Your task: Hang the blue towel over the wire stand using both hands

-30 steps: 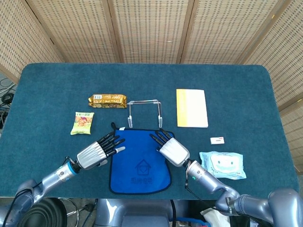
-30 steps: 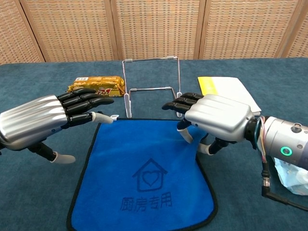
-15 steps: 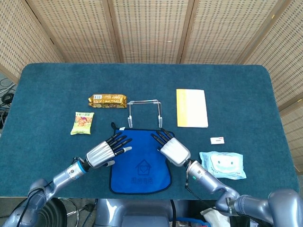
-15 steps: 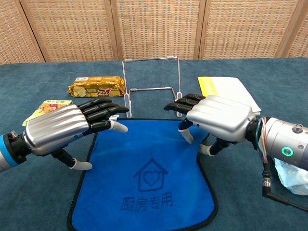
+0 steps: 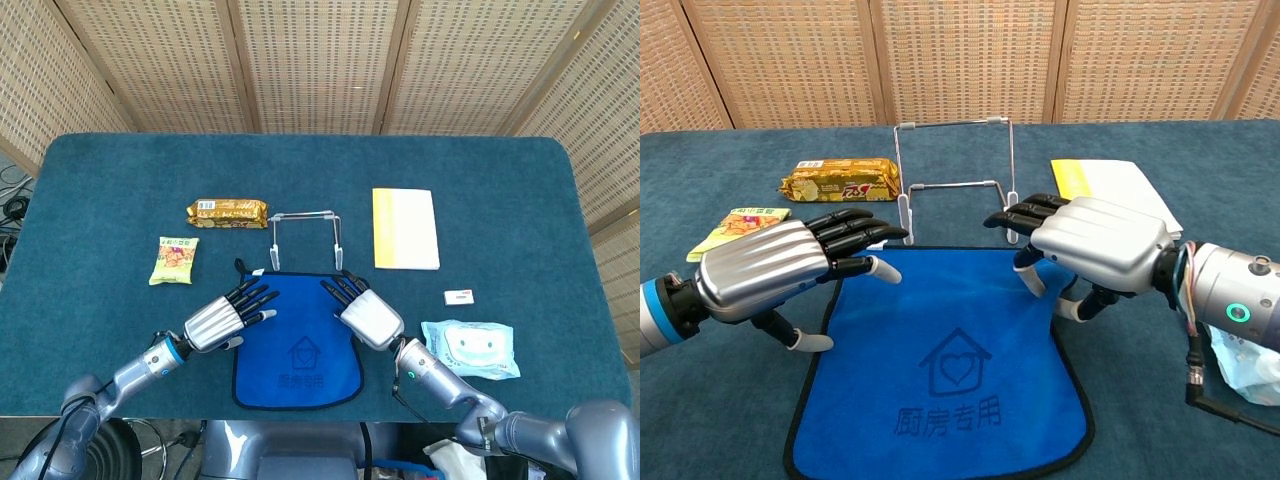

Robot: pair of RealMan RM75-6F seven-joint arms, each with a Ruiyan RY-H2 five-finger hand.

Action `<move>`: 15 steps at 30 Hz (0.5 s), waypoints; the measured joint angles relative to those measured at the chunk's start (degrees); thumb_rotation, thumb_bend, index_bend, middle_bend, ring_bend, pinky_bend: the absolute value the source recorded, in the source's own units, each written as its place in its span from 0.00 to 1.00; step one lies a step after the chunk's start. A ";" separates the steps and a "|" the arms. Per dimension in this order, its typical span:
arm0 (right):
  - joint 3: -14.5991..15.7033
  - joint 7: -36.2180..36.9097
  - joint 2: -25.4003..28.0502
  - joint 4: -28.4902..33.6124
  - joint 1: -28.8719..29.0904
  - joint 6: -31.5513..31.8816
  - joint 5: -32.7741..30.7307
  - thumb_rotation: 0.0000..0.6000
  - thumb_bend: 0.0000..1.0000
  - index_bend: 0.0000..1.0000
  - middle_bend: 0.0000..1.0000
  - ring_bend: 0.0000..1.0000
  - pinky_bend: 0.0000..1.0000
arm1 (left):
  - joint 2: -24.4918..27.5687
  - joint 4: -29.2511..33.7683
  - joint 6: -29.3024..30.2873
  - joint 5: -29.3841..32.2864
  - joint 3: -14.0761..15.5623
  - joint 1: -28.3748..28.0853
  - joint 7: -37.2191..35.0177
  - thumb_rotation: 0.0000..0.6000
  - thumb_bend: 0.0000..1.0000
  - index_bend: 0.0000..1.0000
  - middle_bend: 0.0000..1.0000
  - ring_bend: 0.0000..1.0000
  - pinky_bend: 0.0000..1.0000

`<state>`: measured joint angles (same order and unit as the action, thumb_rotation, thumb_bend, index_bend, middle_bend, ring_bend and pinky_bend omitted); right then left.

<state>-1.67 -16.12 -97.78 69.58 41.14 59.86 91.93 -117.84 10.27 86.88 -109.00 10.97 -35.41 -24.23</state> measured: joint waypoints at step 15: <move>0.18 -0.29 0.48 1.02 -0.66 0.40 -0.41 1.00 0.52 0.68 0.06 0.00 0.05 | -1.55 -0.19 -1.05 1.59 0.99 -1.59 0.13 1.00 0.12 0.31 0.00 0.00 0.00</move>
<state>-1.50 -16.41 -97.30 70.60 40.48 60.26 91.52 -119.39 10.07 85.83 -107.40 11.96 -37.00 -24.10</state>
